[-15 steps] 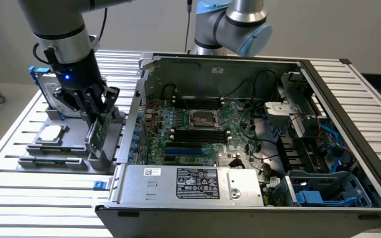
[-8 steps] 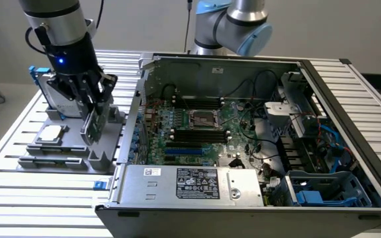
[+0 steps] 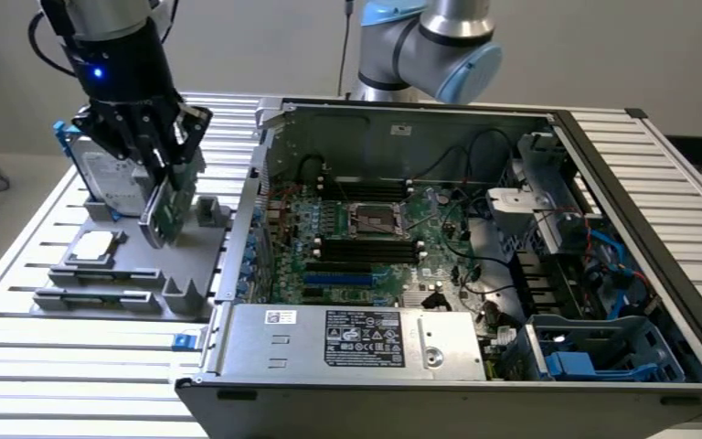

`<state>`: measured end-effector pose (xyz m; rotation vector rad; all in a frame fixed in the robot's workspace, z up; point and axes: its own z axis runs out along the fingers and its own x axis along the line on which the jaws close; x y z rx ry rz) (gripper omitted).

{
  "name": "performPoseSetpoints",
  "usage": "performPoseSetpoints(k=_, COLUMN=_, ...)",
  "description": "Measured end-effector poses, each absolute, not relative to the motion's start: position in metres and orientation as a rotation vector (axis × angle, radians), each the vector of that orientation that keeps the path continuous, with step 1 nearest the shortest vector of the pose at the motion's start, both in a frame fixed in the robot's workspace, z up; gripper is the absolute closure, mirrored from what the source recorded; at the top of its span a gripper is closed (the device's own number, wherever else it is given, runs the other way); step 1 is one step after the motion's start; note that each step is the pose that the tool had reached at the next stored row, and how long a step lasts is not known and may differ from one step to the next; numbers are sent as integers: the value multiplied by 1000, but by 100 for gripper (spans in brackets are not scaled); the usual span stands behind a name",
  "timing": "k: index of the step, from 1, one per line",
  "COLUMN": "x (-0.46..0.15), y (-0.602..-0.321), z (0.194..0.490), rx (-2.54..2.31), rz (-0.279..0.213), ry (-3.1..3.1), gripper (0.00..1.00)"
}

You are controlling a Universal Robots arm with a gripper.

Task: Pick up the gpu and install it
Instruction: 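Pick up the gpu and move the gpu toward the slot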

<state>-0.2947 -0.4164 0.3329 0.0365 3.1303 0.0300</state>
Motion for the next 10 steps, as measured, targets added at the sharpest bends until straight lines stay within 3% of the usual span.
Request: performPoseSetpoints(k=10, x=-284, y=-420, z=378, rx=37, rz=32, ry=3131, gripper=74)
